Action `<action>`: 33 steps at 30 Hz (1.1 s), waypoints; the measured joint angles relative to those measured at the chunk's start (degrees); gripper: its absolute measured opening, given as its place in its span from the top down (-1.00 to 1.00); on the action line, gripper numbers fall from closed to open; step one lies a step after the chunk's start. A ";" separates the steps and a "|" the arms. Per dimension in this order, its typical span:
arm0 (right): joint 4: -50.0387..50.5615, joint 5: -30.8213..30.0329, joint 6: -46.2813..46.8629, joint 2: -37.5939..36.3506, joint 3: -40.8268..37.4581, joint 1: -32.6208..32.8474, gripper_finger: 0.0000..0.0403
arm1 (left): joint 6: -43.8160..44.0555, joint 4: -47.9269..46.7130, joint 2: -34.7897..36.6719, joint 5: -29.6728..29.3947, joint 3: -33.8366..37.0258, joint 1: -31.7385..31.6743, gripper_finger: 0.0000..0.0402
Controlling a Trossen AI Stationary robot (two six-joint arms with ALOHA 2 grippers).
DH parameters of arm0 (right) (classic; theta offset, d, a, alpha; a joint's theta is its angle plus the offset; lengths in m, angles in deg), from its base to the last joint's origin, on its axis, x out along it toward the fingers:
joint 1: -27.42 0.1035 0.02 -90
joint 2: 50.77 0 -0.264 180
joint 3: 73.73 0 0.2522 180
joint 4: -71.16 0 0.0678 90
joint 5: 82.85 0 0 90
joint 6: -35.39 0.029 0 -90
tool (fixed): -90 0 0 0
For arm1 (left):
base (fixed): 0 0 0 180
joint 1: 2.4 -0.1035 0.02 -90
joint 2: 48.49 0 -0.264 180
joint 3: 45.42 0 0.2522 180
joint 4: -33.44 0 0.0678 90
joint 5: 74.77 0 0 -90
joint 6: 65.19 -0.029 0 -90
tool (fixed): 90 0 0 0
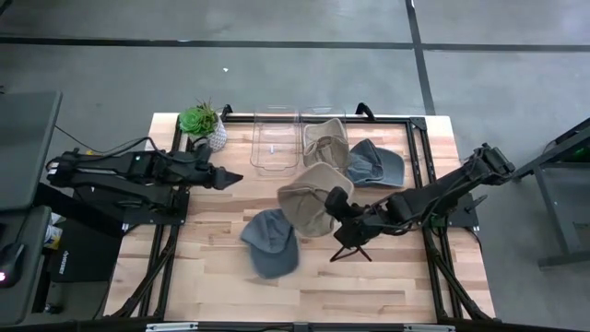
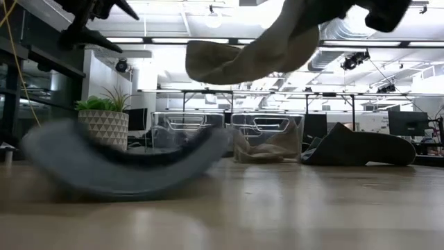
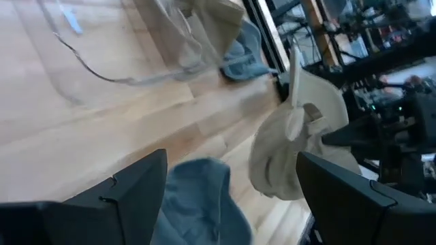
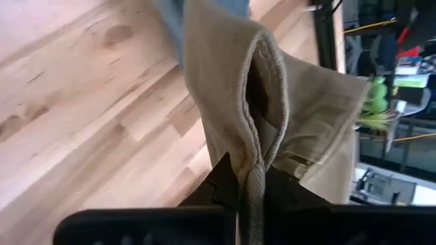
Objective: Pick & Place hat
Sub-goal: Put the brown cap into the right transparent bin
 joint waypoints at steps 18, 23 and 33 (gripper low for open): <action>0.39 -5.37 -2.27 0.00 3.79 -1.43 0.95 | -6.04 21.95 -15.89 4.46 0.00 0.00 -0.53; -1.26 -5.31 -2.24 0.00 3.79 -2.33 0.95 | -11.84 27.52 -19.76 6.97 0.00 0.02 -0.53; -5.88 -4.57 -2.16 0.00 3.79 -2.62 0.95 | -18.15 35.98 -24.89 7.33 0.00 0.02 -0.53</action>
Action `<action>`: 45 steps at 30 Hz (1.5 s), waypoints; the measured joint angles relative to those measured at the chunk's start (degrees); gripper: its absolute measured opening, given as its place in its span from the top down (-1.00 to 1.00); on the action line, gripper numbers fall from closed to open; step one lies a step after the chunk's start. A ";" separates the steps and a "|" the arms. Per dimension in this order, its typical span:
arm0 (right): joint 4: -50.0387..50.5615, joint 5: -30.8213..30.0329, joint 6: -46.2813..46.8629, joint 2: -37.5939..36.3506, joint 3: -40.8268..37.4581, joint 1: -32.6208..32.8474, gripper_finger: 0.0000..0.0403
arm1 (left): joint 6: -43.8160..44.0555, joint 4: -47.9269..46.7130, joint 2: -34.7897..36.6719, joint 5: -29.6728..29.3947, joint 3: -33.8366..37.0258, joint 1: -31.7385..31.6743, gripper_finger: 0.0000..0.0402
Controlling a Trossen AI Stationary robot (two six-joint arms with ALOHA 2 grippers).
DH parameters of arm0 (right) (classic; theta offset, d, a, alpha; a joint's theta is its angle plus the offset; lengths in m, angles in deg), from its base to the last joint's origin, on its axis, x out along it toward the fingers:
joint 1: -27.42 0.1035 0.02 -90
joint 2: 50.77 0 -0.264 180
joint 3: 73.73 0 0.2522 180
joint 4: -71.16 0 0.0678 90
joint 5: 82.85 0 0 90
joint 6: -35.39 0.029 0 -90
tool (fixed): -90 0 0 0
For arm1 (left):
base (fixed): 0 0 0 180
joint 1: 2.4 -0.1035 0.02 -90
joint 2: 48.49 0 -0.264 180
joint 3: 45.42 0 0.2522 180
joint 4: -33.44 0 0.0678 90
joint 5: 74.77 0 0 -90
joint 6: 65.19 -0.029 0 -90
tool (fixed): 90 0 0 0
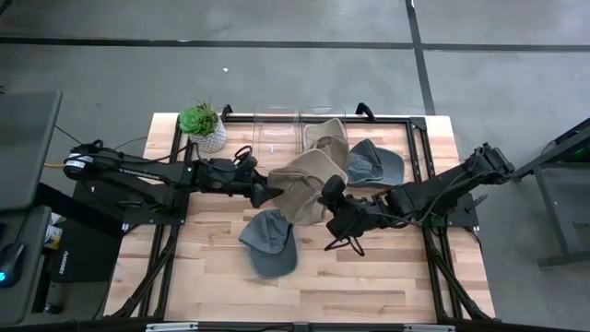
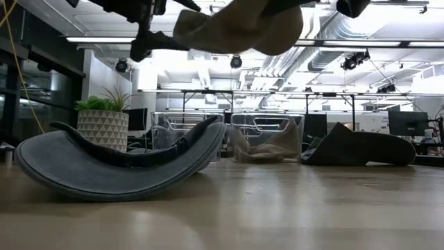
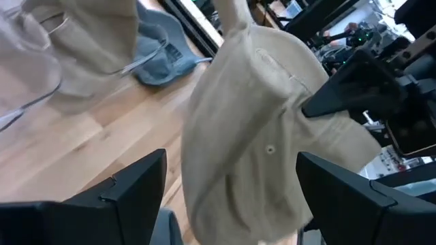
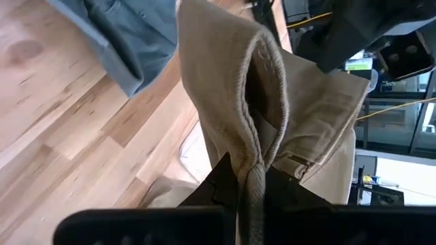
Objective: Pick & Place hat
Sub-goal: Put the brown cap into the right transparent bin
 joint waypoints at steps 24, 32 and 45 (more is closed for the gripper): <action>-1.53 -0.27 1.56 0.02 0.00 0.03 0.95 | -1.96 4.30 -2.21 -3.05 0.02 0.00 0.93; -1.56 -1.81 3.33 0.02 0.00 0.20 0.75 | -2.16 4.28 -2.21 -2.93 0.02 0.00 1.00; -1.27 1.82 14.69 0.02 0.00 0.20 -0.06 | -2.34 4.23 -2.21 -2.70 0.02 0.00 1.00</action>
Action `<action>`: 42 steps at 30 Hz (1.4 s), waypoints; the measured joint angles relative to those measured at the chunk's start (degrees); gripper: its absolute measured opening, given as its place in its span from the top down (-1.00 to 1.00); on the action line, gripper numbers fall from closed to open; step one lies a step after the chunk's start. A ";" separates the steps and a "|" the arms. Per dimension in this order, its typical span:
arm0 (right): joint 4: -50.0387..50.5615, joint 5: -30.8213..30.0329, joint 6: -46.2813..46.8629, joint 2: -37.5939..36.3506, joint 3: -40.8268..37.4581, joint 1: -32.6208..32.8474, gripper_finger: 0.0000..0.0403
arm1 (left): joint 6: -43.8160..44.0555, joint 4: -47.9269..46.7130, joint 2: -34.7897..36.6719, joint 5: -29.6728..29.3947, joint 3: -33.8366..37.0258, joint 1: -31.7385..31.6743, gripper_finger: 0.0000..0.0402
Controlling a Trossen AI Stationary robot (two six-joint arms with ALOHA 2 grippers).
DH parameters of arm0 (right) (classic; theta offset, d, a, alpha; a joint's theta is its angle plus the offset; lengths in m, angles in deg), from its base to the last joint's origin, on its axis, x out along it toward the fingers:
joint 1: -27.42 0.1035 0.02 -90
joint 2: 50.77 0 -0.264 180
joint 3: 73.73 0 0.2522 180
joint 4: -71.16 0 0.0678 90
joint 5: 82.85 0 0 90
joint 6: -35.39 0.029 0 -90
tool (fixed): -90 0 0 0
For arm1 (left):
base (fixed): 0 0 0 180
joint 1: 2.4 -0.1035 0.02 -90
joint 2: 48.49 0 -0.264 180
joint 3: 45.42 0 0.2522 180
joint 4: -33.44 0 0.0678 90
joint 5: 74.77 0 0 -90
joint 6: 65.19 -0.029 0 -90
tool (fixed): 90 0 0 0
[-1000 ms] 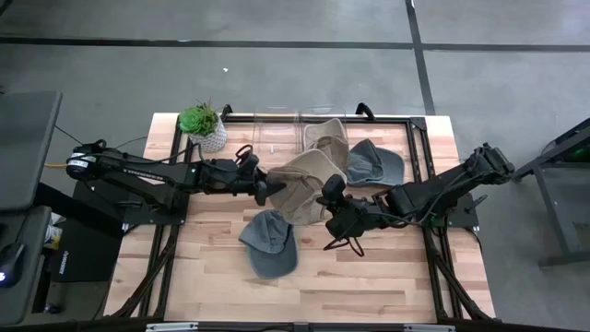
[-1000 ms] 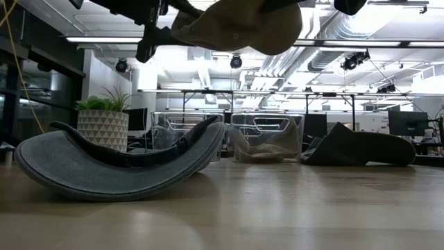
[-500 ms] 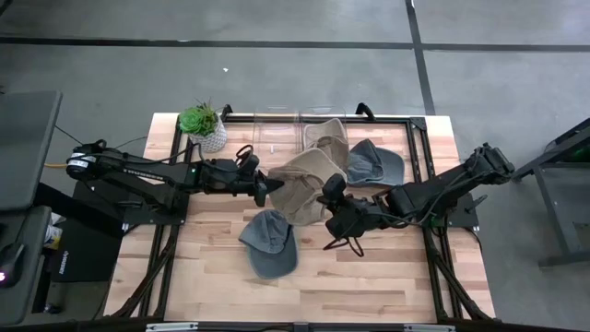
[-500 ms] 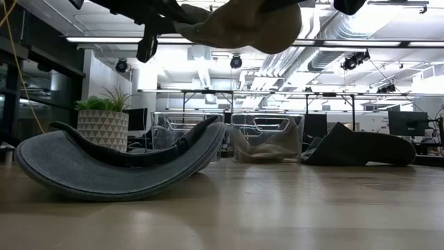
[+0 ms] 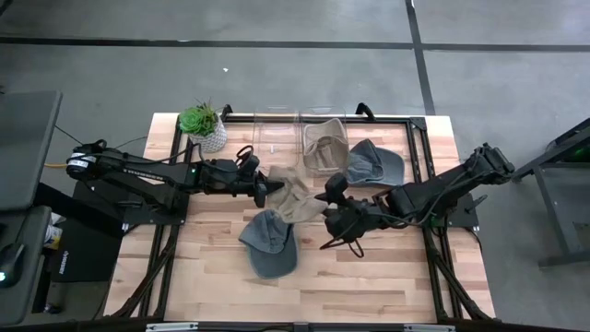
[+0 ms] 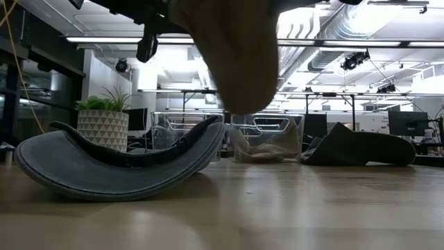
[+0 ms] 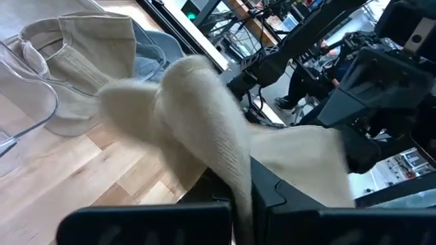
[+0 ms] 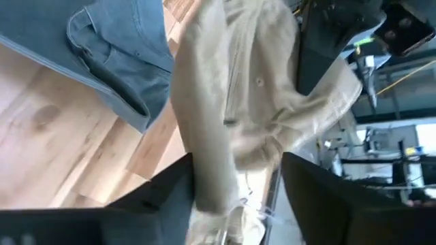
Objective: Pick & Place hat
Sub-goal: Put the brown cap into the right transparent bin
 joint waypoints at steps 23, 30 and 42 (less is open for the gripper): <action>6.08 14.95 91.30 -8.22 -0.04 -6.10 -0.32 | -16.06 0.83 0.02 -1.84 -5.50 -0.01 1.00; 0.38 13.43 99.54 -8.68 -0.04 -7.88 -0.32 | -30.56 0.25 0.02 -5.61 -8.25 0.00 1.00; -0.01 15.72 105.44 -8.63 -0.04 -11.29 -0.32 | -48.72 0.50 0.14 -14.87 -9.29 -0.02 1.00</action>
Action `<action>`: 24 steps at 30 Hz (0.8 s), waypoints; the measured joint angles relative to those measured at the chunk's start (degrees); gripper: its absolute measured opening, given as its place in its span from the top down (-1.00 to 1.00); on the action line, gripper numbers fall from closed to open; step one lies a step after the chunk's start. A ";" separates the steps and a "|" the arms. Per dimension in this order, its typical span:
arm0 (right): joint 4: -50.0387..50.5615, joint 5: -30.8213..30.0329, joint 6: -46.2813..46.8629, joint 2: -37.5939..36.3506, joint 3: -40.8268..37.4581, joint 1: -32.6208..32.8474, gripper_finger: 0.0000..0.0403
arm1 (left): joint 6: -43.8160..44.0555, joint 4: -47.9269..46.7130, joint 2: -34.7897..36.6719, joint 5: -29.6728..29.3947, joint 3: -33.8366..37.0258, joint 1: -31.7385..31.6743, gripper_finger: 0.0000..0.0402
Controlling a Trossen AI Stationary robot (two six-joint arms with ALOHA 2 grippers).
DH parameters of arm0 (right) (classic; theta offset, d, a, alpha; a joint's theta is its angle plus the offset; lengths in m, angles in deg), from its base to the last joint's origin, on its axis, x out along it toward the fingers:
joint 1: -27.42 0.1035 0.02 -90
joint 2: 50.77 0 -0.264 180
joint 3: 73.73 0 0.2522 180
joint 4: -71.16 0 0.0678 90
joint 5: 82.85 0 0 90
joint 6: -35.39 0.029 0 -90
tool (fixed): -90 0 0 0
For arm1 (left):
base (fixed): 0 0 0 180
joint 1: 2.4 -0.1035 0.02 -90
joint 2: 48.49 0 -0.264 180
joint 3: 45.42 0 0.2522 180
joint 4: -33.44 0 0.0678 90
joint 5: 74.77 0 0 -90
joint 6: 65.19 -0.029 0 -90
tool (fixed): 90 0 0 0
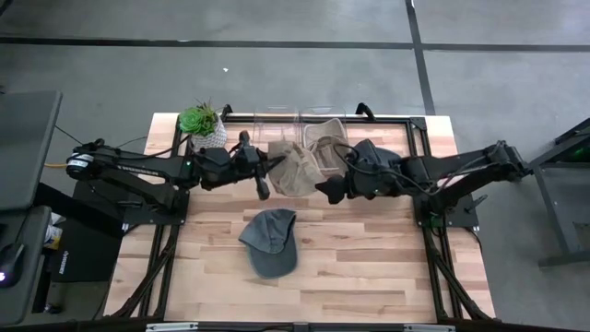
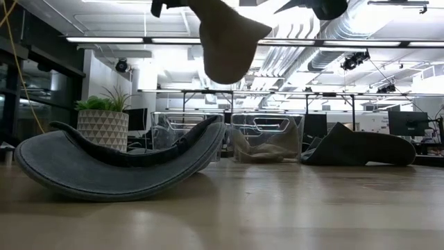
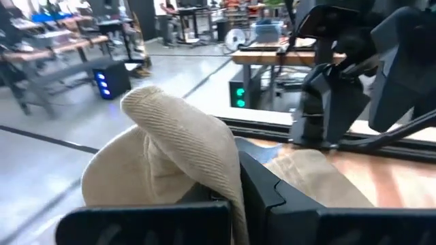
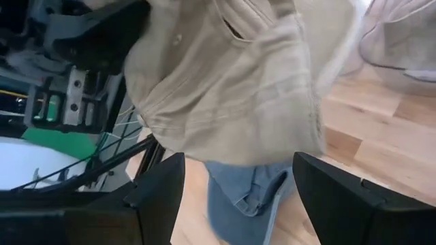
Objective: Pick & Place hat
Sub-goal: Put the brown cap into the right transparent bin
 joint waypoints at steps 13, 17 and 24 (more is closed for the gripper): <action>0.14 -0.33 3.63 0.02 0.00 -4.65 -0.32 | -13.96 8.12 0.65 -8.96 -0.04 0.02 1.00; -3.03 -2.45 3.69 0.02 -0.02 -5.89 -0.32 | -16.64 11.29 0.65 -9.60 -0.04 -0.01 1.00; -9.19 -2.20 0.20 0.58 0.00 -8.79 -0.32 | -18.99 13.18 0.63 -9.66 -0.02 -0.02 1.00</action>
